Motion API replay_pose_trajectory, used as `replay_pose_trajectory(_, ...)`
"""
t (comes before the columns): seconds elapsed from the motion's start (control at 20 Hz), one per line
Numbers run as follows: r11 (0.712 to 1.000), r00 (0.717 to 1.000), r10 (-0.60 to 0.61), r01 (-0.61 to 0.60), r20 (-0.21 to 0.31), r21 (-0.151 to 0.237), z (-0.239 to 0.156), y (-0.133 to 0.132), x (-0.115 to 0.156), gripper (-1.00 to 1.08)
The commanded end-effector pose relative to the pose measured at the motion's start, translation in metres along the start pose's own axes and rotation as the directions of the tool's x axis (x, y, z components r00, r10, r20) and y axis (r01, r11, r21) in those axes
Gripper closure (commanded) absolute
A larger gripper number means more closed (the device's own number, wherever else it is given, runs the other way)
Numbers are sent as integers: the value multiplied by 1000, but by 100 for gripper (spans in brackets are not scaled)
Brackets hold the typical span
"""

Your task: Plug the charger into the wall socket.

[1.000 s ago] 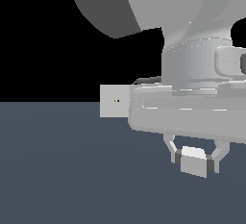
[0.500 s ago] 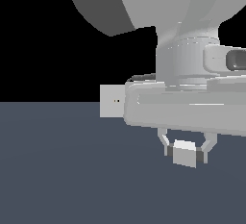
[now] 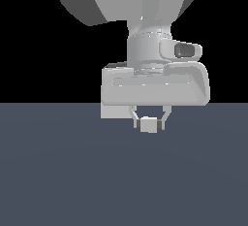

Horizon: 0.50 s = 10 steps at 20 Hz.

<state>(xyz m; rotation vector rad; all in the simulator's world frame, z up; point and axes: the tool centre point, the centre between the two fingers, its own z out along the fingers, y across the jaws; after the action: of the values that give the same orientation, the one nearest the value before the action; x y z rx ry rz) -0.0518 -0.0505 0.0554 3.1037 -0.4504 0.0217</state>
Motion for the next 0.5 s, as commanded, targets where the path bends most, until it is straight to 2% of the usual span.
replay_pose_trajectory(0.0,998,998,-62,62,-1,0,-13,-22,11,108)
replay_pose_trajectory(0.25,987,987,-158,158,-1,3,-31,-59,25,108)
replay_pose_trajectory(0.45,978,978,-206,206,-1,5,-40,-78,30,108)
